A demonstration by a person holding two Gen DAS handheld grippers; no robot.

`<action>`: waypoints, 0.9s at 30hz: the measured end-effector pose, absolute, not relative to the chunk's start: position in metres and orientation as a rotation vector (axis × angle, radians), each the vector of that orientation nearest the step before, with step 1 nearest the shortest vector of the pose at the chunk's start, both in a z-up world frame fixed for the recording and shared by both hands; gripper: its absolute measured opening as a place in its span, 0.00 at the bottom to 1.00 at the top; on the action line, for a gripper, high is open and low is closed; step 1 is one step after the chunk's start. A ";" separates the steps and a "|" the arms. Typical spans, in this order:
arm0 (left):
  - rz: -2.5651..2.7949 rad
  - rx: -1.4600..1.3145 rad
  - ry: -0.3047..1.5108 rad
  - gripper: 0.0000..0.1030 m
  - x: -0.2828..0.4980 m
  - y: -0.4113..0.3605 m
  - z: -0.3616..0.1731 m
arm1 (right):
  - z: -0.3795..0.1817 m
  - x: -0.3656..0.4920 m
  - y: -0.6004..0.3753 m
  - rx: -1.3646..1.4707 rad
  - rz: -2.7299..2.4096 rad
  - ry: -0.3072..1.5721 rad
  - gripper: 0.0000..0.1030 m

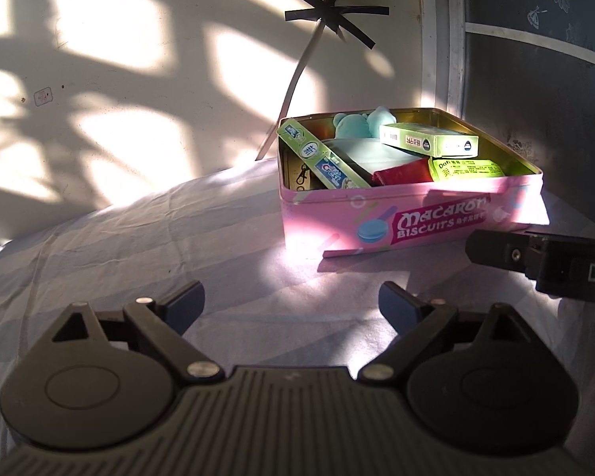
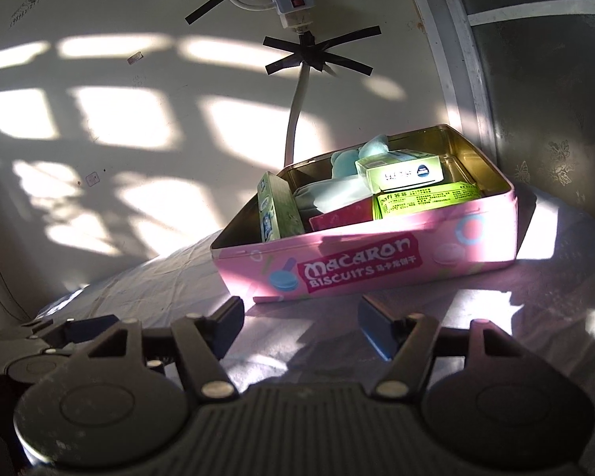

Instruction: Organize objects

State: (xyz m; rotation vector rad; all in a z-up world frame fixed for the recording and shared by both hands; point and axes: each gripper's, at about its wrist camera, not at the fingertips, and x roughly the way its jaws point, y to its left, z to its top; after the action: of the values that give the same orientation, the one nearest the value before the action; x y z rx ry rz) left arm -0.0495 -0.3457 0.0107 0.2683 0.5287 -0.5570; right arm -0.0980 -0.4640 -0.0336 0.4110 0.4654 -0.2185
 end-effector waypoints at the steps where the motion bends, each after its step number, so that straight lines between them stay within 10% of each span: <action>1: -0.557 0.268 0.529 0.94 -0.049 -0.344 0.011 | -0.033 -0.097 -0.463 0.408 -0.220 0.464 0.67; 27: -0.520 0.254 0.526 1.00 -0.049 -0.331 0.013 | -0.030 -0.095 -0.455 0.419 -0.229 0.459 0.72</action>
State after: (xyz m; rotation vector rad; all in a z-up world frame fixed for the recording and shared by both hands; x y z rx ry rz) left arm -0.0491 -0.3310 0.0126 0.2536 0.5264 -0.5203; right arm -0.0954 -0.4553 -0.0298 0.4185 0.4588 -0.2291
